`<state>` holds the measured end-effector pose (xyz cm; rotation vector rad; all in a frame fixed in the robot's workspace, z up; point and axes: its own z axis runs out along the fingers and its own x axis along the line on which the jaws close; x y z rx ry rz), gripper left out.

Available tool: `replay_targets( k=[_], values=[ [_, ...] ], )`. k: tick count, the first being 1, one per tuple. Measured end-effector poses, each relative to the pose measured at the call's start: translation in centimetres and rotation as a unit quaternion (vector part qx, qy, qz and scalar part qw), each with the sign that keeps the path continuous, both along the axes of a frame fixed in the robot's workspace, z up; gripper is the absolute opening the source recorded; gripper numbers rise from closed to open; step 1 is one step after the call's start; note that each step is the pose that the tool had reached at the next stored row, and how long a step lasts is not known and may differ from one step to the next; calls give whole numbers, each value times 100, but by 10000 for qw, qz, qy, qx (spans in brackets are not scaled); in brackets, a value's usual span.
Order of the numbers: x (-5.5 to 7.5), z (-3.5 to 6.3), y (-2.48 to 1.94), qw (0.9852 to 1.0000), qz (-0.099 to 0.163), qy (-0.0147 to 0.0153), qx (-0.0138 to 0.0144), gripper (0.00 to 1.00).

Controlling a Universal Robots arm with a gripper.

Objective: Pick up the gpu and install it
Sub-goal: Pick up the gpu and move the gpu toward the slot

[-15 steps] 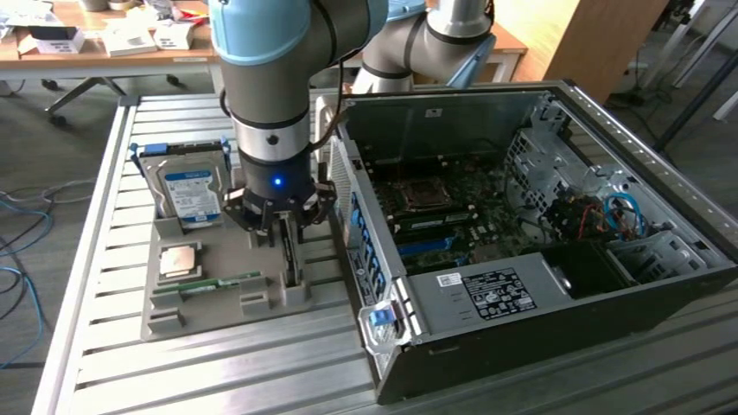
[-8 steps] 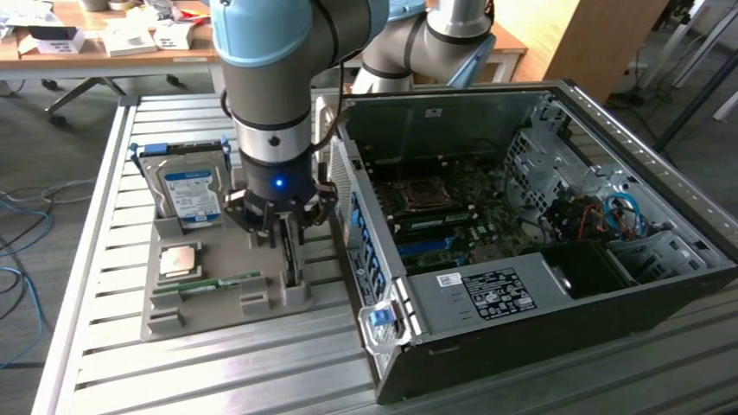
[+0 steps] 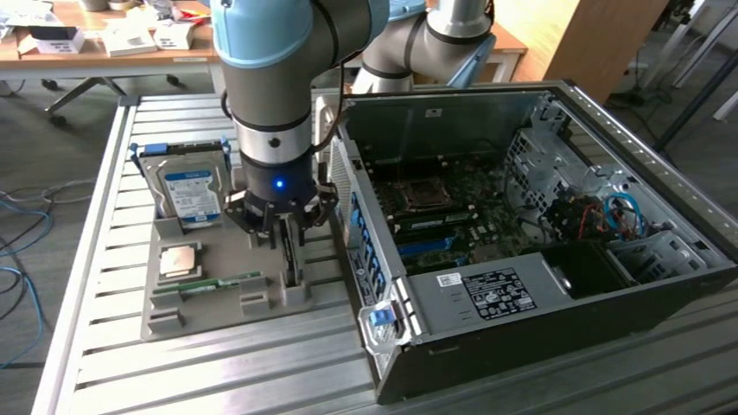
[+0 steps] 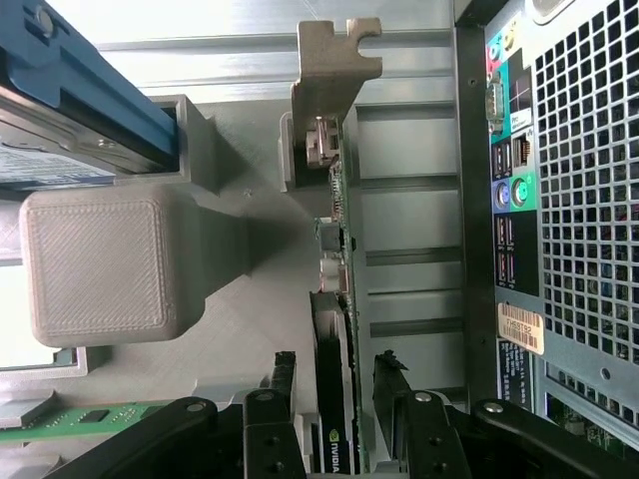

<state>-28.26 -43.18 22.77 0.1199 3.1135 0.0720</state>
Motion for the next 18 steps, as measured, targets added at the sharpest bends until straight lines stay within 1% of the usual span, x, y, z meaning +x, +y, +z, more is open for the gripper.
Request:
replay_targets(
  k=[8, 9, 18],
  values=[
    [0, 0, 0, 10000, 0, 0, 0, 43],
    [0, 0, 0, 10000, 0, 0, 0, 36],
    [-1, -1, -1, 10000, 1, 0, 0, 36]
  ],
)
